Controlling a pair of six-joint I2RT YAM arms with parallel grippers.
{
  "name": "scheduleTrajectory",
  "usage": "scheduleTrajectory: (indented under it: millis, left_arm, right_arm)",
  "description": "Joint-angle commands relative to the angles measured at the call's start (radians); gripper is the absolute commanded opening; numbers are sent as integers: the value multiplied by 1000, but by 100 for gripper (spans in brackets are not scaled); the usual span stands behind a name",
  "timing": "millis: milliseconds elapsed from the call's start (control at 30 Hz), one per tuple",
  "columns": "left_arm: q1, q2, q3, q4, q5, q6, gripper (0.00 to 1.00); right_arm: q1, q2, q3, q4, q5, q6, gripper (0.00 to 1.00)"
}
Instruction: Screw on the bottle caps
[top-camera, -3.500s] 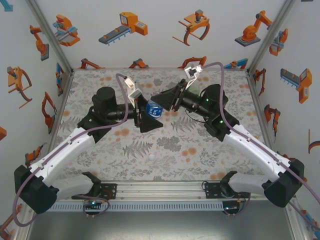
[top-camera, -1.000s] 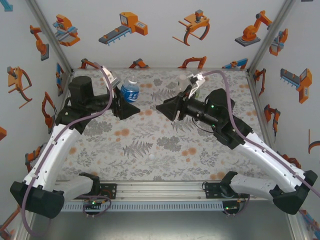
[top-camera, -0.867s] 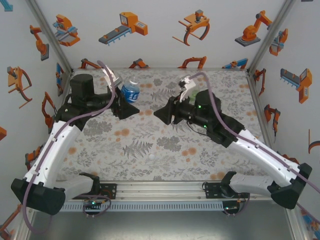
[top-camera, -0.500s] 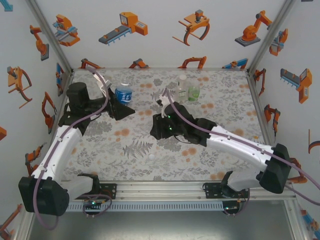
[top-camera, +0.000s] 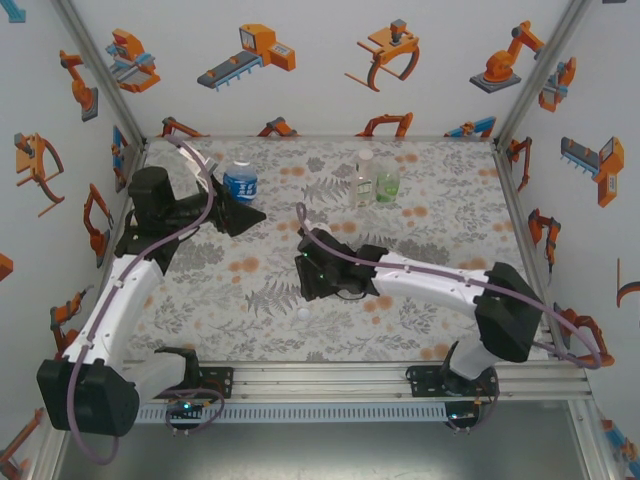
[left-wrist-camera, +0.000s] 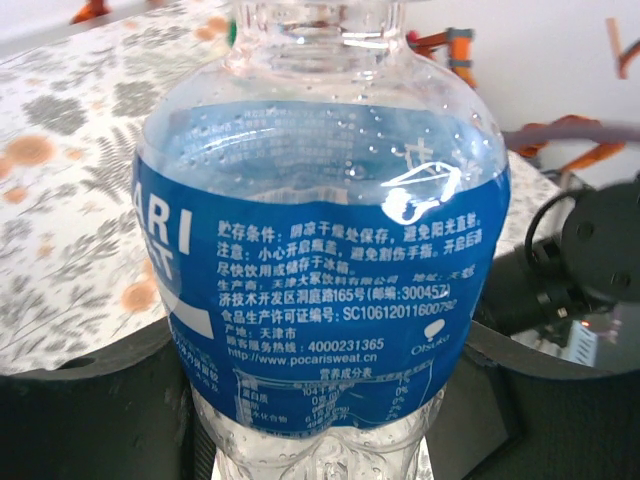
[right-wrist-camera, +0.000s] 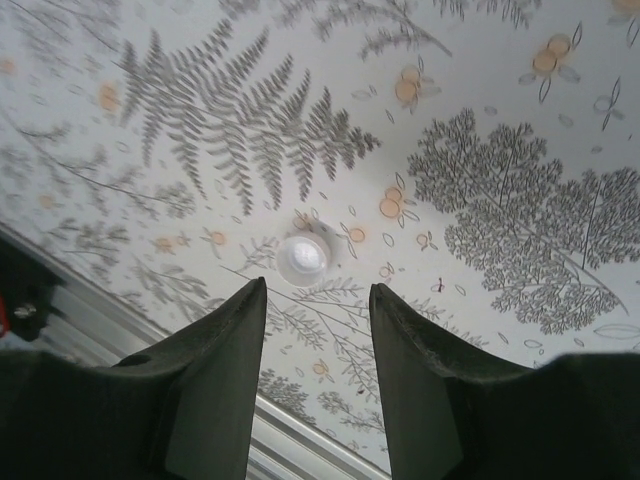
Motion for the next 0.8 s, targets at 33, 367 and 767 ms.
scheduleTrajectory:
  millis: [33, 367, 767]
  left_arm:
    - [2, -55, -2, -70, -169, 77, 0]
    - [3, -66, -8, -82, -245, 77, 0]
    - [2, -56, -4, -84, -230, 73, 0]
  right_arm:
    - [35, 86, 76, -92, 43, 26, 45]
    - [91, 227, 163, -127, 51, 27, 49]
    - [94, 320, 212, -168, 66, 29, 44]
